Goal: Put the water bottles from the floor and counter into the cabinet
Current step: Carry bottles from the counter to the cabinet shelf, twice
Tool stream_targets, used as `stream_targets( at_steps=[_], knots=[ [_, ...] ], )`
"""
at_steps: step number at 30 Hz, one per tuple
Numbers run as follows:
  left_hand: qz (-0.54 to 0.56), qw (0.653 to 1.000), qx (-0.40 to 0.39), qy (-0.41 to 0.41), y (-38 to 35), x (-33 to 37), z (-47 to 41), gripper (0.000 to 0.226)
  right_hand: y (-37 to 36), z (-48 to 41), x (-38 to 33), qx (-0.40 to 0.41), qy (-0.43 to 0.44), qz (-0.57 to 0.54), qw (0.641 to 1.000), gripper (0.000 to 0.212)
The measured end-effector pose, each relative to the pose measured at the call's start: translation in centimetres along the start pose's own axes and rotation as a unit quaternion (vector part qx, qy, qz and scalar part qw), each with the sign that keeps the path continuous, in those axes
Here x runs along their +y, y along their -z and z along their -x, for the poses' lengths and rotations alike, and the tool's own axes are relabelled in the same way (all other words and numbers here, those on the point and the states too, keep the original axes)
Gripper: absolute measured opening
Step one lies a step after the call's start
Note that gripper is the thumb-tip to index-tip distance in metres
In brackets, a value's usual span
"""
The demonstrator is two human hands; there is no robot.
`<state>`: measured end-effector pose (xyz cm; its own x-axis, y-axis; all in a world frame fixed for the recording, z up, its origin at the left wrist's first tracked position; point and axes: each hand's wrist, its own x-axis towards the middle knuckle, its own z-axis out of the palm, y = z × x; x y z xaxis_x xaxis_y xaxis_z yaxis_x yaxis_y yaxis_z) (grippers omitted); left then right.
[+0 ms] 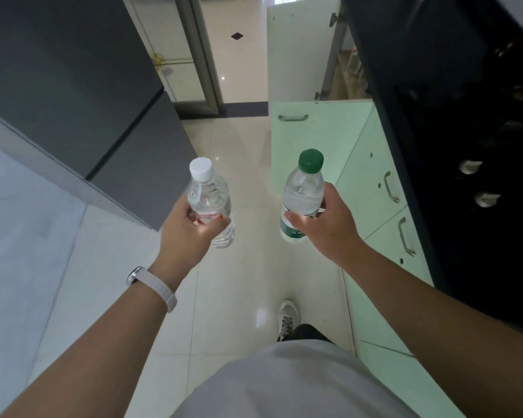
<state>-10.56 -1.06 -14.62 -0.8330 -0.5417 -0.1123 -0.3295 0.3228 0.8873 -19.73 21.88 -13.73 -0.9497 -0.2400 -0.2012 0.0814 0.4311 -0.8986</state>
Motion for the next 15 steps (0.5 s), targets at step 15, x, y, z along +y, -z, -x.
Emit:
stream_targets(
  at_steps=[15],
  knots=[
    [0.037,0.999,0.008,0.007,0.0,1.1,-12.2,0.050,-1.7,-12.9,-4.1,-0.013,0.013,0.014,1.000,0.044]
  ],
)
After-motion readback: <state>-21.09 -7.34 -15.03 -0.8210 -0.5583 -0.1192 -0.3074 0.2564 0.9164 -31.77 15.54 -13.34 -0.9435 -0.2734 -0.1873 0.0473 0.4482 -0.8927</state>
